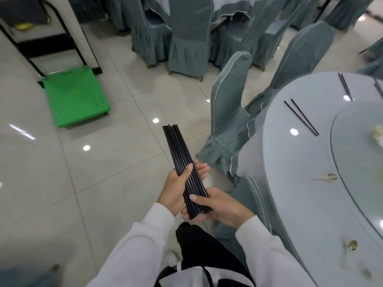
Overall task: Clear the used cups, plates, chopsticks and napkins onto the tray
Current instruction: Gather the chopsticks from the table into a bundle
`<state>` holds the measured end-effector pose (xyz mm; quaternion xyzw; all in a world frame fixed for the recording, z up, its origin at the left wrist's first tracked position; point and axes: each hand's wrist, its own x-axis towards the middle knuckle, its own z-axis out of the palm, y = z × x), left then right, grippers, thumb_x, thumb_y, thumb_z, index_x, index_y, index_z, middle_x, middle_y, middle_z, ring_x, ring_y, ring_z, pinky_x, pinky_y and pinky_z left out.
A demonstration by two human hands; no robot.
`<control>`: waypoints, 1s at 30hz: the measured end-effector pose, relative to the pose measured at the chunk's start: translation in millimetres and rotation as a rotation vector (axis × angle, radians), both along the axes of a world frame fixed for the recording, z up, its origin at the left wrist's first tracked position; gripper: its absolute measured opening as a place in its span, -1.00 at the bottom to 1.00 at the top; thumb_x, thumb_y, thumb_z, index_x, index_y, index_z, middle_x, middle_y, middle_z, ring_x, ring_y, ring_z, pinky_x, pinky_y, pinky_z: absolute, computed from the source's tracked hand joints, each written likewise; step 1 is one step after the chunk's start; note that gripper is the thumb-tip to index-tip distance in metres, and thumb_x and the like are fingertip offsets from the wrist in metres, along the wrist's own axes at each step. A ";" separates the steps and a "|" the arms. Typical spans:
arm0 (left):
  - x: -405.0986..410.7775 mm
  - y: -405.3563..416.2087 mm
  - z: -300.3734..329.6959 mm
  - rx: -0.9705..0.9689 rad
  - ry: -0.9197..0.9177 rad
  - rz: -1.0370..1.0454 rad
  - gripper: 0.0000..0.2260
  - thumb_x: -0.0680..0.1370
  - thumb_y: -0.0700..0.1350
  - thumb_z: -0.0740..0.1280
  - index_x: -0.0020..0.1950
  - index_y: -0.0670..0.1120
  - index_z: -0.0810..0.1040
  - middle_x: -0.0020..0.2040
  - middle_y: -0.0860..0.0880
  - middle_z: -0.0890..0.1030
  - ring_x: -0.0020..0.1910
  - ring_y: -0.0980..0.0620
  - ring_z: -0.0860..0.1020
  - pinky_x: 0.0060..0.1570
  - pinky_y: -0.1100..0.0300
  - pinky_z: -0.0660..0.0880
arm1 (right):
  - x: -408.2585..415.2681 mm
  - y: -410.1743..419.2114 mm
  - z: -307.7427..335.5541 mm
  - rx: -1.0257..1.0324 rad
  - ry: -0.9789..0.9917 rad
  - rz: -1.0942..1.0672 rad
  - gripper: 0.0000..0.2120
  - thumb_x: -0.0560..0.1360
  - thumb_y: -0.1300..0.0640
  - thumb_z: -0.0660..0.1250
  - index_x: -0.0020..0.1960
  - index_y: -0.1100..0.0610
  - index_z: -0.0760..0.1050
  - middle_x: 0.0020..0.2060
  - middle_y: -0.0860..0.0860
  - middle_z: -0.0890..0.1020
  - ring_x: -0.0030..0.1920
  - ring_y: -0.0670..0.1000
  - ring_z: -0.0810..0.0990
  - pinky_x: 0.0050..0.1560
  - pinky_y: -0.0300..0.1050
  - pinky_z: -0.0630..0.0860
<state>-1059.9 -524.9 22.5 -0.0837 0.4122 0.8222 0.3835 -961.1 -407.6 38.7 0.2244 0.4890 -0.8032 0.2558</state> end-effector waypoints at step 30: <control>-205.4 275.9 19.7 -0.187 -0.024 -0.351 -0.75 0.64 -0.11 0.40 -0.19 -0.09 0.44 -0.36 -0.04 0.41 -0.43 0.04 0.43 -0.38 0.19 0.50 | -168.3 219.3 -21.5 -0.026 0.089 -0.331 -0.73 0.64 -0.07 0.42 0.14 0.14 0.57 -0.09 0.17 0.67 -0.10 0.12 0.67 -0.03 0.02 0.69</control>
